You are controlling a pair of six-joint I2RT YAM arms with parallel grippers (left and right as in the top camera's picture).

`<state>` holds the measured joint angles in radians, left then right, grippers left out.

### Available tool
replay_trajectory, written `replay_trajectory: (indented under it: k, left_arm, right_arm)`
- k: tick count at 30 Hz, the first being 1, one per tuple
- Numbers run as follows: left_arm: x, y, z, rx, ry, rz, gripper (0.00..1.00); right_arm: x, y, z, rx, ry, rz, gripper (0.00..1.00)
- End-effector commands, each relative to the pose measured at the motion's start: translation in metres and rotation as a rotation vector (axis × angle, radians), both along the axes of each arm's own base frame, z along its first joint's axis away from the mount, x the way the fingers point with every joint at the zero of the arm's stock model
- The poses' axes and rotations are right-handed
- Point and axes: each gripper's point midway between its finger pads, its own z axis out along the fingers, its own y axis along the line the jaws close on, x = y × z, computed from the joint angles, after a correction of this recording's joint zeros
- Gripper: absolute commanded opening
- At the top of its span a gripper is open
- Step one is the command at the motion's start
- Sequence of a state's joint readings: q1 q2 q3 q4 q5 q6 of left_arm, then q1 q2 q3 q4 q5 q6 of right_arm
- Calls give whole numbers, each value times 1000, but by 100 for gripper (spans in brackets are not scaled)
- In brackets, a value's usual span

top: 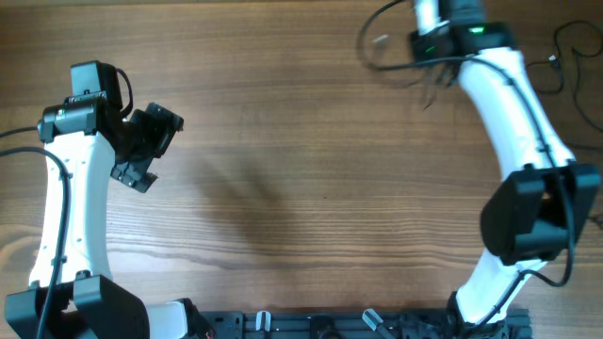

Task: Untangle cables
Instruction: 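Carry the last cable with the right gripper to the upper right and release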

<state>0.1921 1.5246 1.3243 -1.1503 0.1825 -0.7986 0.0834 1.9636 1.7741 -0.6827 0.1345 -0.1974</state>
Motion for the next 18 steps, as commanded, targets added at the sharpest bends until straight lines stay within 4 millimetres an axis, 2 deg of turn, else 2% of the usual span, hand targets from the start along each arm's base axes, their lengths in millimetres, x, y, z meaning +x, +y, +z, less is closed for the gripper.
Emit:
replay_trajectory:
  k: [1, 2, 4, 6, 7, 9, 11, 12, 13, 15, 16, 17, 18]
  left_arm:
    - [0, 2, 4, 15, -14, -8, 100]
    - [0, 2, 4, 15, -14, -8, 100]
    - [0, 2, 4, 15, -14, -8, 100]
    - [0, 2, 4, 15, -14, -8, 100]
    - [0, 2, 4, 15, -14, -8, 100]
    - [0, 2, 4, 15, -14, -8, 100]
    - [0, 2, 4, 15, -14, -8, 100]
    - [0, 2, 4, 15, -14, -8, 100]
    - [0, 2, 4, 15, -14, -8, 100]
    - [0, 2, 4, 15, -14, -8, 100]
    - [0, 2, 4, 15, -14, -8, 100]
    - [0, 2, 4, 15, -14, -8, 100]
    - [0, 2, 4, 15, -14, -8, 100]
  right_arm:
    - [25, -51, 24, -67, -121, 96, 5]
    - [30, -57, 25, -59, -144, 143, 5]
    - [35, -66, 7, -56, -125, 204, 4]
    - [33, -75, -34, -30, -41, 184, 5]
    - [29, -75, -60, 3, 22, 162, 4]
    - [22, -72, -99, 67, 114, 107, 4]
    - [20, -78, -121, 84, 159, 37, 8]
    - [20, -87, -123, 69, 160, -35, 83]
    - [20, -94, -118, 61, 150, -93, 100]
    - [18, -100, -92, 76, 112, -180, 100]
    - [16, -100, -67, 100, 72, -213, 100]
    - [7, -99, -26, 124, 16, -238, 99]
    - [-2, -96, 0, 131, -11, -233, 100]
